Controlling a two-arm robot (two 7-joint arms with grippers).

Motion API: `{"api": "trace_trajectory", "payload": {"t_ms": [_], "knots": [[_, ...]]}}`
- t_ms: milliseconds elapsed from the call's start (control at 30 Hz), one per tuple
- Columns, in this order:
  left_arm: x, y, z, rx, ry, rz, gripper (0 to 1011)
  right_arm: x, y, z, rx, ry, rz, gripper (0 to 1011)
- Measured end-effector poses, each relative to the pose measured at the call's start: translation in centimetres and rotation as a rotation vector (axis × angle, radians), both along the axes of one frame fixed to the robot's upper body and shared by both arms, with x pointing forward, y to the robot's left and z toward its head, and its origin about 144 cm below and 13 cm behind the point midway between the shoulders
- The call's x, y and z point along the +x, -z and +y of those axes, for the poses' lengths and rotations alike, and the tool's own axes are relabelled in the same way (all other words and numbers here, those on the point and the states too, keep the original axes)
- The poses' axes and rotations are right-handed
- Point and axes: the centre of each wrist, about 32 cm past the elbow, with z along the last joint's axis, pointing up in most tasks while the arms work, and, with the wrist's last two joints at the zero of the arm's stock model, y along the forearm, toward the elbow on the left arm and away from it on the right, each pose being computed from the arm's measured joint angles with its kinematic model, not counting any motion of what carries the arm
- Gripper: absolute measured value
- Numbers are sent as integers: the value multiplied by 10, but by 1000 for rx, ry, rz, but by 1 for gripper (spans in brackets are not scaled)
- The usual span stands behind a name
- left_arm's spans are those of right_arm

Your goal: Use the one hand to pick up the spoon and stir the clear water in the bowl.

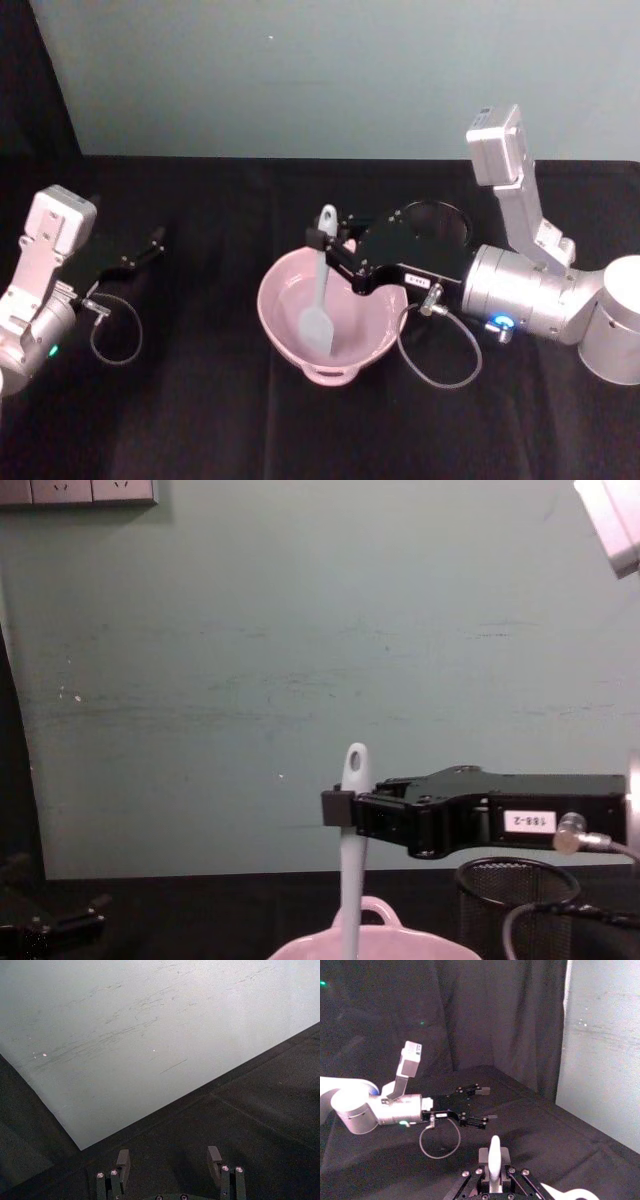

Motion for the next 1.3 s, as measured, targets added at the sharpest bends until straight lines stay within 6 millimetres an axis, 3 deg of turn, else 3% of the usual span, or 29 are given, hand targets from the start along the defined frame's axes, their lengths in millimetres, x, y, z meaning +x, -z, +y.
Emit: {"api": "trace_trajectory", "payload": {"t_ms": [767,1300], "knots": [[0,0,0,0,0,0,1011,24,14,35,12,42,-42,121],[0,0,0,0,0,0,1011,38,21,25,-19,154,-71,121]]}}
